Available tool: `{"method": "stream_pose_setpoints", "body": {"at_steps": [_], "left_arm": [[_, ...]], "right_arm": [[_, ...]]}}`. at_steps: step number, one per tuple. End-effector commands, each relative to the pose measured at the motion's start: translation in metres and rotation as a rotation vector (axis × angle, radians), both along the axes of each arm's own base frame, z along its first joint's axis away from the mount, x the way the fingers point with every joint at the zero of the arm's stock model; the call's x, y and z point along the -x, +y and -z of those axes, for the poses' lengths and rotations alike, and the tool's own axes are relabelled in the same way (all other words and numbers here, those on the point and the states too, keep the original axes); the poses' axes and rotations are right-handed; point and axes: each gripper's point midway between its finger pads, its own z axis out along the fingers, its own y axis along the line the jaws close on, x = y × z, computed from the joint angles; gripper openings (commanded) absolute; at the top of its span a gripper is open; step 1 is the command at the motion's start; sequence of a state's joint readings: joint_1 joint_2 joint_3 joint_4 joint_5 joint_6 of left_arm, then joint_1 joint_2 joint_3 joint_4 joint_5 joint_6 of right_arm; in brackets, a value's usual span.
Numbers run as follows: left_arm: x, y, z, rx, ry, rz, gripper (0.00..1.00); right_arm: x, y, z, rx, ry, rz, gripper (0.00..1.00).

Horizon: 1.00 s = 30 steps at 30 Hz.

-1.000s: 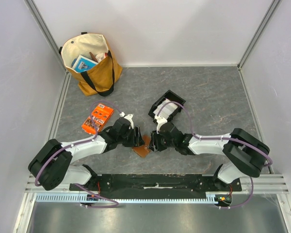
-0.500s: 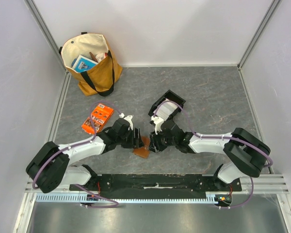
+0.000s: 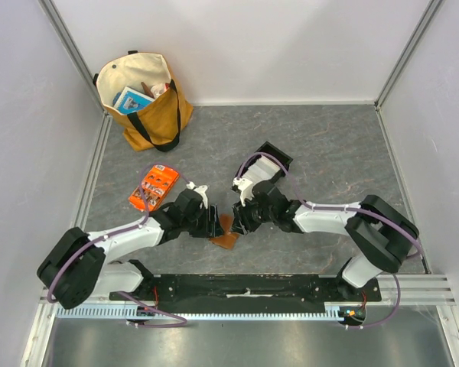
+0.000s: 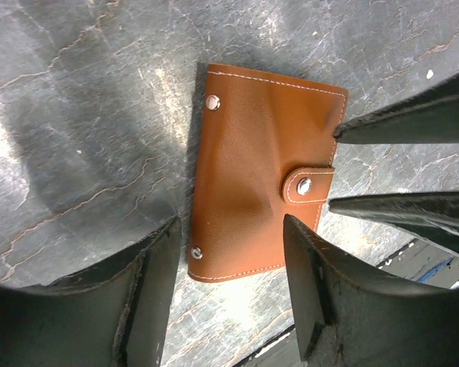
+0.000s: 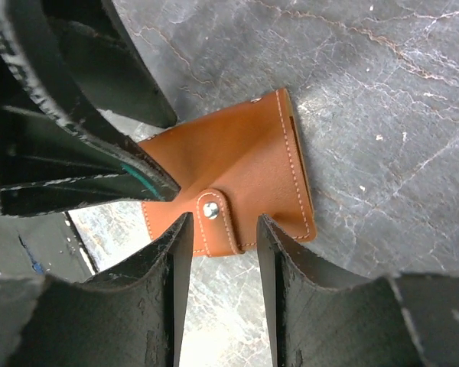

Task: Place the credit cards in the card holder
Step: Open the card holder at the center of the board.

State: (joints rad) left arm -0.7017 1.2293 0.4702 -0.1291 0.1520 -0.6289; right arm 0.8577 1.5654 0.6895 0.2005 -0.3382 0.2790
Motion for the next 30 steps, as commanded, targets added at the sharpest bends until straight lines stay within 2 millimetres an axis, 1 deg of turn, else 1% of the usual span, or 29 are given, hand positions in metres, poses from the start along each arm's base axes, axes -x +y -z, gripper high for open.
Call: {"method": "stream_pose_setpoints", "body": {"at_steps": [1,3,6,8,13,16,18,19,23,30], "left_arm": [[0.024,0.013,0.026,-0.067,0.116,0.025,0.59],[0.024,0.013,0.027,-0.069,0.121,0.024,0.53],[0.025,0.012,0.028,-0.07,0.131,0.032,0.48],[0.026,0.01,0.029,-0.064,0.139,0.042,0.46],[0.027,0.0,0.027,-0.02,0.137,0.087,0.41],[0.026,-0.007,0.024,0.017,0.129,0.111,0.31],[0.023,-0.009,0.023,0.012,0.12,0.117,0.18],[0.023,-0.008,0.024,0.0,0.122,0.119,0.13],[0.015,-0.008,0.022,-0.045,0.111,0.141,0.03],[-0.003,-0.02,0.012,-0.064,0.059,0.222,0.02]], "right_arm": [[0.001,0.005,0.008,0.004,0.031,-0.083,0.45],[0.005,0.001,0.018,0.023,0.052,-0.091,0.45],[0.013,-0.004,0.023,0.036,0.074,-0.098,0.44],[0.019,-0.007,0.027,0.037,0.092,-0.104,0.43],[0.026,-0.011,0.033,0.041,0.122,-0.11,0.41],[0.03,-0.012,0.035,0.038,0.138,-0.119,0.41],[0.035,-0.014,0.036,0.034,0.148,-0.128,0.41],[0.036,-0.015,0.035,0.029,0.148,-0.132,0.41],[0.044,-0.017,0.031,0.023,0.159,-0.162,0.41],[0.052,-0.012,0.025,-0.002,0.195,-0.21,0.4]]}}
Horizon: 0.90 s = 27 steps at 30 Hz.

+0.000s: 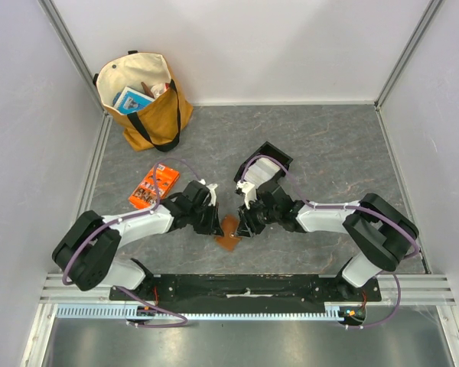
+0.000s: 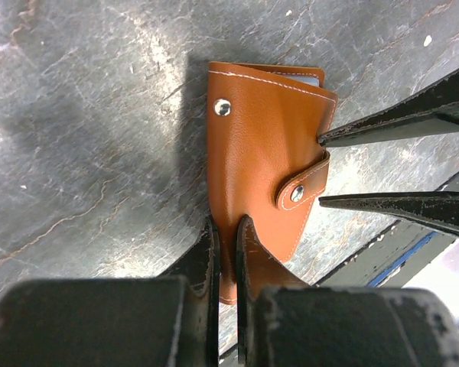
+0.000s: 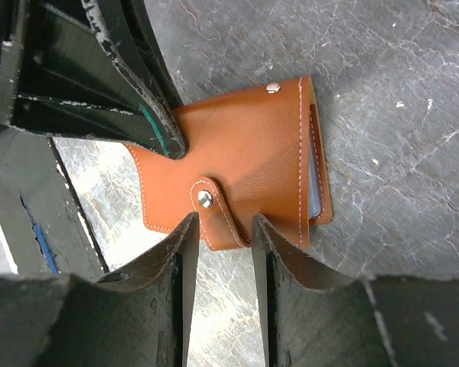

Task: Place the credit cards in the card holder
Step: Open the card holder at the center of the board.

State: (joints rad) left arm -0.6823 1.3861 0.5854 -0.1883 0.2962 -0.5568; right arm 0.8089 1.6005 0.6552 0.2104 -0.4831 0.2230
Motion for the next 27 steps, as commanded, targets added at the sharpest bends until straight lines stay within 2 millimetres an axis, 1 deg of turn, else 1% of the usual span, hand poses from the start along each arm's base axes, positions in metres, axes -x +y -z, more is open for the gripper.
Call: {"method": "stream_pose_setpoints", "body": {"at_steps": [1,4,8,11,15,18,20,22,26,27], "left_arm": [[-0.008,-0.004,0.008,-0.057,-0.061,0.112,0.02],[-0.012,-0.008,0.009,-0.056,-0.059,0.127,0.02],[-0.019,-0.012,0.008,-0.053,-0.073,0.115,0.02],[-0.019,-0.014,0.008,-0.051,-0.072,0.121,0.02],[-0.023,-0.015,0.007,-0.054,-0.085,0.123,0.02],[-0.026,-0.015,0.006,-0.061,-0.094,0.118,0.02],[-0.028,-0.014,0.006,-0.067,-0.105,0.116,0.02],[-0.031,-0.013,0.006,-0.075,-0.114,0.11,0.02],[-0.035,-0.014,0.005,-0.077,-0.122,0.108,0.02],[-0.035,-0.015,0.005,-0.077,-0.121,0.106,0.02]], "right_arm": [[0.041,0.0,0.006,0.0,0.137,-0.131,0.4],[0.043,0.003,0.002,-0.018,0.148,-0.15,0.41],[0.05,0.006,0.0,-0.028,0.173,-0.192,0.41],[0.052,0.009,-0.002,-0.038,0.177,-0.204,0.41],[0.057,0.011,0.006,-0.011,0.201,-0.224,0.41],[0.06,0.009,0.013,0.012,0.217,-0.226,0.37],[0.063,0.008,0.016,0.02,0.225,-0.233,0.31],[0.067,0.01,0.016,0.021,0.227,-0.247,0.24],[0.073,0.014,0.016,0.023,0.223,-0.283,0.21],[0.074,0.015,0.016,0.025,0.223,-0.288,0.17]]}}
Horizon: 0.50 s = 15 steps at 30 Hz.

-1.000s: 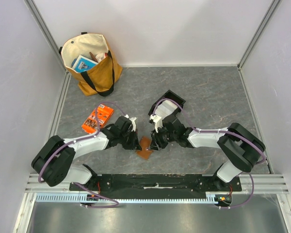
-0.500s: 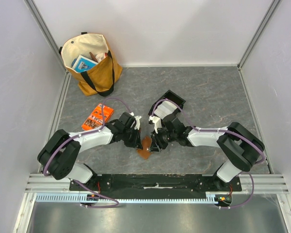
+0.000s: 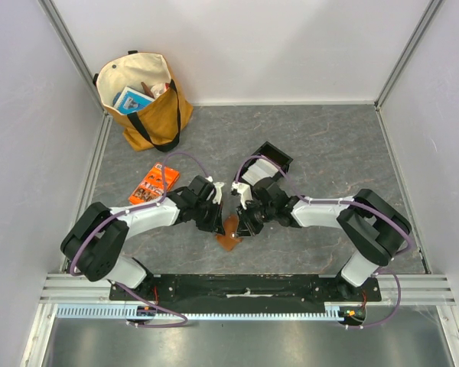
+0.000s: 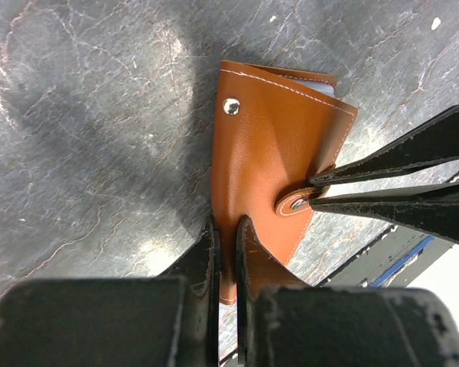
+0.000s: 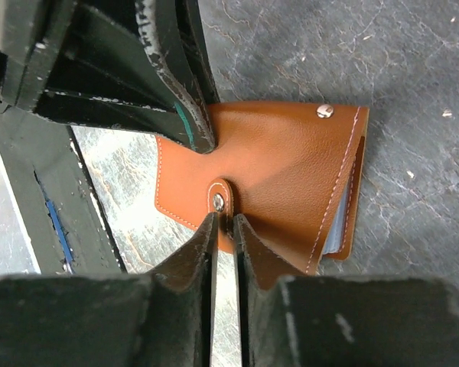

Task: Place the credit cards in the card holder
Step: Open the card holder at the center of the board.

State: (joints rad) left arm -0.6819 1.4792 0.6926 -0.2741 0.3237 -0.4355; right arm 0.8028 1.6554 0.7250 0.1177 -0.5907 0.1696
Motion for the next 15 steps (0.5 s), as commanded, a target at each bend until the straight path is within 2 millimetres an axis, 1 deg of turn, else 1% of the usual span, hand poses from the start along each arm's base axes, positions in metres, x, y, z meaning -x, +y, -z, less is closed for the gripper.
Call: {"method": "stream_pose_setpoints", "body": {"at_steps": [1,2,3,5,6,7,12,15], "left_arm": [[-0.029,-0.009,0.004,-0.02,-0.128,-0.006,0.02],[-0.03,-0.009,0.004,-0.022,-0.128,-0.01,0.02],[-0.03,-0.009,0.005,-0.021,-0.128,-0.014,0.02],[-0.031,-0.009,0.004,-0.019,-0.129,-0.03,0.02],[-0.031,-0.008,0.006,-0.024,-0.128,-0.044,0.02],[-0.033,-0.007,0.006,-0.028,-0.125,-0.06,0.02],[-0.038,-0.005,0.013,-0.056,-0.102,-0.134,0.02],[-0.04,-0.002,0.019,-0.077,-0.086,-0.165,0.02]], "right_arm": [[0.064,0.012,0.015,0.025,0.152,-0.191,0.16],[0.064,0.013,0.016,0.029,0.147,-0.191,0.15],[0.064,0.014,0.017,0.033,0.144,-0.191,0.11],[0.065,0.018,0.016,0.03,0.132,-0.199,0.07],[0.067,0.02,0.014,0.025,0.125,-0.213,0.02],[0.071,0.022,0.013,0.022,0.119,-0.228,0.0],[0.089,0.024,0.005,-0.015,0.11,-0.309,0.0],[0.097,0.022,0.006,-0.016,0.117,-0.342,0.0]]}}
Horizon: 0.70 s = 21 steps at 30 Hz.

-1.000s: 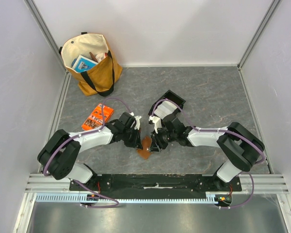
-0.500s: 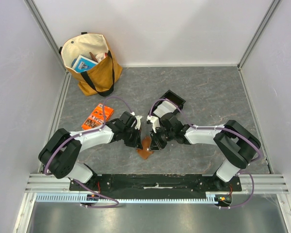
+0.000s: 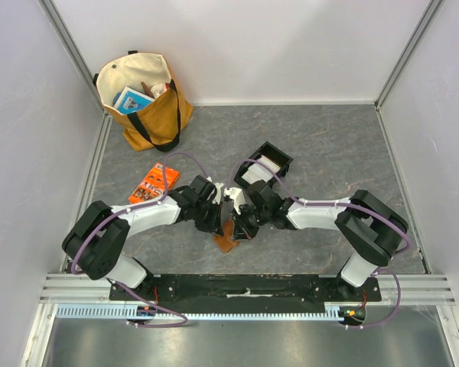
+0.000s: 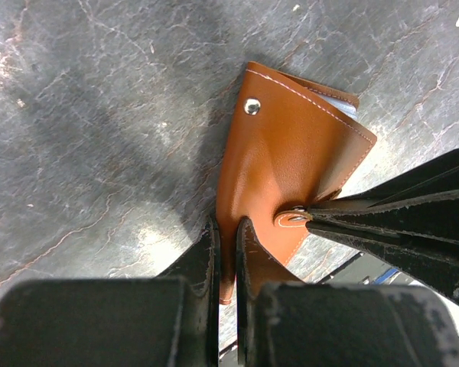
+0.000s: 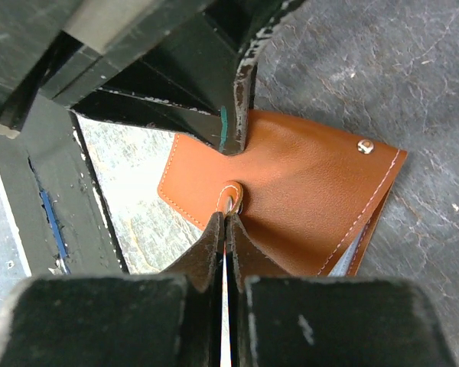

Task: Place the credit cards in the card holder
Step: Open the card holder at the center of the board.

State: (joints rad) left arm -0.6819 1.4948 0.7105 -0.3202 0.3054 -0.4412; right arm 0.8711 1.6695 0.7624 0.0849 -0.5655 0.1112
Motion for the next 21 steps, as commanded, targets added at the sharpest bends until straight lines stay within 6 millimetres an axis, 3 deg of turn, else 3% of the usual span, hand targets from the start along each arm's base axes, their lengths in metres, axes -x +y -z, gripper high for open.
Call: {"method": "stream_pose_setpoints", "body": {"at_steps": [1,21], "left_arm": [[-0.044,-0.006,0.016,-0.044,-0.116,-0.161,0.02],[-0.059,0.014,0.016,-0.075,-0.135,-0.282,0.02]], "right_arm": [[0.087,0.007,0.008,-0.014,0.18,-0.265,0.0],[0.117,-0.011,0.027,0.143,0.231,-0.227,0.0]]}}
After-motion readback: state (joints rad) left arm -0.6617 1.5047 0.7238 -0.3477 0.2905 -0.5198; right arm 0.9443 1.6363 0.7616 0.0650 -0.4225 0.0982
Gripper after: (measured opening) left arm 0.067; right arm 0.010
